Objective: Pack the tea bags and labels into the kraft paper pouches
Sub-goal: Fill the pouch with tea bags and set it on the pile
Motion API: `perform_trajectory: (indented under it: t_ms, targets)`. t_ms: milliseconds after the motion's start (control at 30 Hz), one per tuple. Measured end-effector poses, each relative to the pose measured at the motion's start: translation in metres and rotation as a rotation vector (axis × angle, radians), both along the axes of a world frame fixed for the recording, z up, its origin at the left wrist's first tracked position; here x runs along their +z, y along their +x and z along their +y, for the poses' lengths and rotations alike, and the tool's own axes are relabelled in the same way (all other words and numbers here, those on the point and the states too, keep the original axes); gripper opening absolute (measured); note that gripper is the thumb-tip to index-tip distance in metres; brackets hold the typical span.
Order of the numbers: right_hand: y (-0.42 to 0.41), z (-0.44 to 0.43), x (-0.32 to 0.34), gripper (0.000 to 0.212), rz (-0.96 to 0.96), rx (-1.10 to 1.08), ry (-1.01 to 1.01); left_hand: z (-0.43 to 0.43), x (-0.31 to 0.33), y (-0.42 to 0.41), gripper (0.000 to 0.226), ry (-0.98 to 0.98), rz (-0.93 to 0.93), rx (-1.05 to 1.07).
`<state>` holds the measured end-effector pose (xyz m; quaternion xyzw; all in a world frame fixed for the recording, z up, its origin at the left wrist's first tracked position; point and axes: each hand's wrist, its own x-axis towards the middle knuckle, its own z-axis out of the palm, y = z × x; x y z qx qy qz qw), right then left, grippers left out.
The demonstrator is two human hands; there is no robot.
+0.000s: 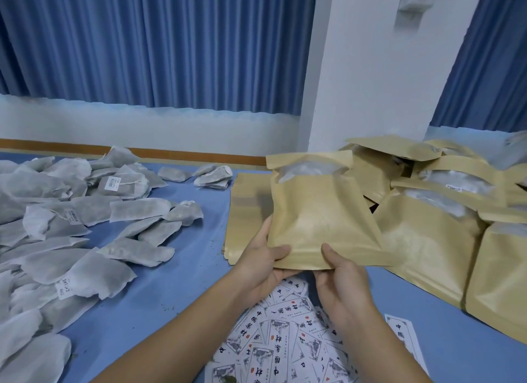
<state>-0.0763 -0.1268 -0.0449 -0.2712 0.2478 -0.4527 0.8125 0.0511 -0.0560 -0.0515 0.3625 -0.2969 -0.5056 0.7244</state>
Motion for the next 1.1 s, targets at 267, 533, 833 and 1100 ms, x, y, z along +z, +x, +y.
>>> perform_trajectory:
  t_ms: [267,533,833,1100]
  targets:
    - [-0.037,-0.043,0.018,0.027,-0.113,-0.245,0.058,-0.058,0.034,-0.032,0.063,0.095,-0.142,-0.173]
    - [-0.049,-0.17,0.111,0.023,-0.227,-0.276,0.003,-0.182,0.114,-0.064,0.067,-0.003,0.131,0.062]
    - [0.042,-0.144,0.045,0.032,0.554,-0.024,-0.54,-0.148,0.063,-0.01,0.037,0.473,-1.452,0.303]
    - [0.065,-0.079,-0.01,0.031,0.95,0.25,-1.249,-0.06,0.02,0.064,0.026,0.74,-1.894,0.271]
